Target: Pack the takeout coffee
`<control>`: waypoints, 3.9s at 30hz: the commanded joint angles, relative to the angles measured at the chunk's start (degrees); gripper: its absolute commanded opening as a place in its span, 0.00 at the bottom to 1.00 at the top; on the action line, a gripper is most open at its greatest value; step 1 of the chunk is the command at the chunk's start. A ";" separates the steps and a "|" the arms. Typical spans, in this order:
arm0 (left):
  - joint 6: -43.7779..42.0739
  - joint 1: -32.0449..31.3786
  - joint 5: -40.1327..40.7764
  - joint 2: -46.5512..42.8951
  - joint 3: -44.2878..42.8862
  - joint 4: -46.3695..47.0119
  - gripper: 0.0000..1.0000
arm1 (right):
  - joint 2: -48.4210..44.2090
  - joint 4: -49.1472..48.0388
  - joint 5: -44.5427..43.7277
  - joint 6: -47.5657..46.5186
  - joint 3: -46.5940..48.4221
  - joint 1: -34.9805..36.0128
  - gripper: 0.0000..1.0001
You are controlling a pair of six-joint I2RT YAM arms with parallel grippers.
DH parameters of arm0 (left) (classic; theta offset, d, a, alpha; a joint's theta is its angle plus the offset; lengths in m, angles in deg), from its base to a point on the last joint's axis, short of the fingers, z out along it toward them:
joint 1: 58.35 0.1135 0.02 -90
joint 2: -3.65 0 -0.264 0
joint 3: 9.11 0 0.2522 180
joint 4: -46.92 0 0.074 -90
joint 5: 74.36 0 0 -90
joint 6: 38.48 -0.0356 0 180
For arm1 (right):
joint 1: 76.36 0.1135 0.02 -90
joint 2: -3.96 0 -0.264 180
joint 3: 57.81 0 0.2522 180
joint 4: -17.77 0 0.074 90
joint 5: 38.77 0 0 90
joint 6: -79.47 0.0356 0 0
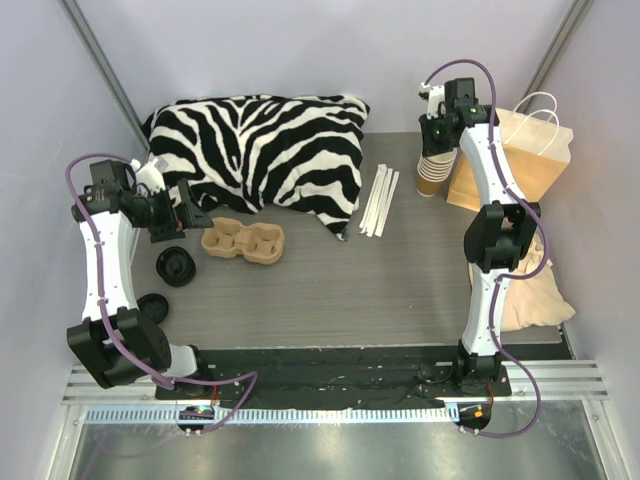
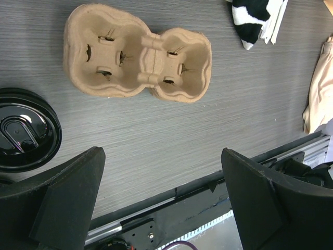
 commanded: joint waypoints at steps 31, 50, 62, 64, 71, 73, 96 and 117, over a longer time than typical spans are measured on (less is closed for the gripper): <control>-0.09 -0.20 -2.42 1.85 -4.30 1.94 1.00 | 0.13 -0.21 -1.07 -1.90 3.66 0.14 0.10; -0.18 -0.11 -3.30 2.29 -5.17 2.29 1.00 | -1.81 3.30 -2.21 -5.51 4.54 0.31 0.18; -0.18 -0.20 -3.83 2.38 -5.61 2.47 1.00 | -1.81 4.01 -2.12 -4.72 4.81 0.23 0.26; -0.09 -0.29 -3.74 2.38 -5.53 2.56 1.00 | -1.81 4.10 -1.86 -4.54 5.42 0.23 0.26; 0.08 -0.20 -4.09 2.56 -5.00 3.00 1.00 | -1.72 4.36 -2.12 -4.45 6.13 0.31 0.24; 0.00 -0.20 -4.18 2.56 -5.09 3.00 1.00 | -1.37 4.19 -2.30 -4.45 6.21 0.23 0.22; -0.71 -0.20 -3.74 2.91 -5.88 2.56 1.00 | -0.67 4.10 -3.09 -4.89 4.19 0.14 0.23; -0.71 -0.20 -3.83 2.73 -5.61 2.73 1.00 | -0.84 4.10 -3.27 -5.42 3.40 0.14 0.20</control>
